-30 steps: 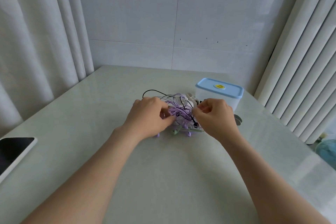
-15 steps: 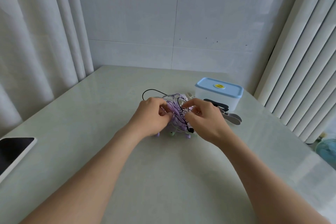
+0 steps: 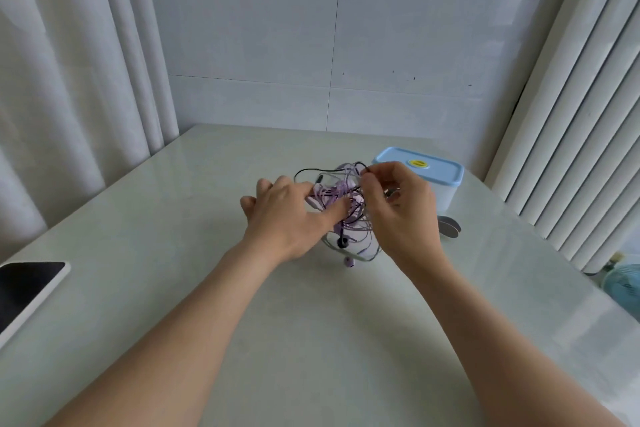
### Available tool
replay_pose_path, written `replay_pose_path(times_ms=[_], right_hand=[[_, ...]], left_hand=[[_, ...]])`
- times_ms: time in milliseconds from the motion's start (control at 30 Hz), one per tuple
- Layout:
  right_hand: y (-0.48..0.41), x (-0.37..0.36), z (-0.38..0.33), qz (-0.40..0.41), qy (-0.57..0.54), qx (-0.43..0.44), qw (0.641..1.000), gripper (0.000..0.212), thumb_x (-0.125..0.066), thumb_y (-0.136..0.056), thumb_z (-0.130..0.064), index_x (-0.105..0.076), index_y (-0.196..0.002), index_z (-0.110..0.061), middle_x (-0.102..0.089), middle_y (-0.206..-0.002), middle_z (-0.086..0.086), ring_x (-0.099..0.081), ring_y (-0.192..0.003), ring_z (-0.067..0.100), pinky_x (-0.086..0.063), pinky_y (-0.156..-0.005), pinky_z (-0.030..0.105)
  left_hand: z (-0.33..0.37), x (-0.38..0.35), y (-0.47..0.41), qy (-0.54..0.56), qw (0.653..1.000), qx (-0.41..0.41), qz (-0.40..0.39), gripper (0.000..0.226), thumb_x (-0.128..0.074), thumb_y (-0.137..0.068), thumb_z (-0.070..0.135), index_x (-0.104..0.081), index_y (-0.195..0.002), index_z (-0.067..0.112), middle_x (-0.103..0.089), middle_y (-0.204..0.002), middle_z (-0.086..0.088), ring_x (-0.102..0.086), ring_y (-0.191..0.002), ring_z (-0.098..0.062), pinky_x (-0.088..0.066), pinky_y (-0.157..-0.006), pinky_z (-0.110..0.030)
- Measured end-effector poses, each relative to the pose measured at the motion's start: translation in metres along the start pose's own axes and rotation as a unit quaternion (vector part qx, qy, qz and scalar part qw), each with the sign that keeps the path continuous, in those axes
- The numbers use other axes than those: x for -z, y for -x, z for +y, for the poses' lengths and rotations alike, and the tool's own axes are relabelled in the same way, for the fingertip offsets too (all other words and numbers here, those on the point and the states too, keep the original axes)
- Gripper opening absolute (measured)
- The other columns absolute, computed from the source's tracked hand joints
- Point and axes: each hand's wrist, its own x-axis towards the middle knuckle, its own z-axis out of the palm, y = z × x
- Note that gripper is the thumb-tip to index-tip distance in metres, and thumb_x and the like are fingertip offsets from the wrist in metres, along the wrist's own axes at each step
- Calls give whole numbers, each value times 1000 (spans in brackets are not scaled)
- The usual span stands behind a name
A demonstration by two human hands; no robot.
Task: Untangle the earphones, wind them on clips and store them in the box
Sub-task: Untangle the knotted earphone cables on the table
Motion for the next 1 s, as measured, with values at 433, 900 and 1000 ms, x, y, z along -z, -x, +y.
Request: replay_pose_path(times_ms=[433, 900, 1000], right_hand=[[-1, 5, -3, -36, -173, -118, 977, 11, -53, -109, -19, -59, -106, -11, -79, -86, 11, -79, -78, 28, -64, -74, 44], [-13, 21, -8, 51, -417, -280, 863, 14, -46, -111, -17, -53, -101, -10, -42, -60, 2, -60, -51, 21, -55, -52, 29], [-13, 26, -7, 39, -419, -331, 844, 17, -52, -108, -15, -53, -92, -15, -28, -56, -5, -29, -40, 11, -25, -35, 21]], left_hand=[[-1, -5, -5, 84, 994, 35, 59, 31, -57, -86, 56, -62, -90, 26, -64, -82, 10, -54, -94, -29, -31, -84, -40], [-39, -3, -15, 41, 985, 105, 128, 29, -45, -99, 6, -56, -127, 4, -64, -126, -22, -58, -112, -48, -43, -80, -45], [-41, -1, -15, 51, 983, 108, 140, 30, -45, -97, -2, -50, -126, 0, -60, -124, -25, -55, -113, -48, -38, -81, -45]])
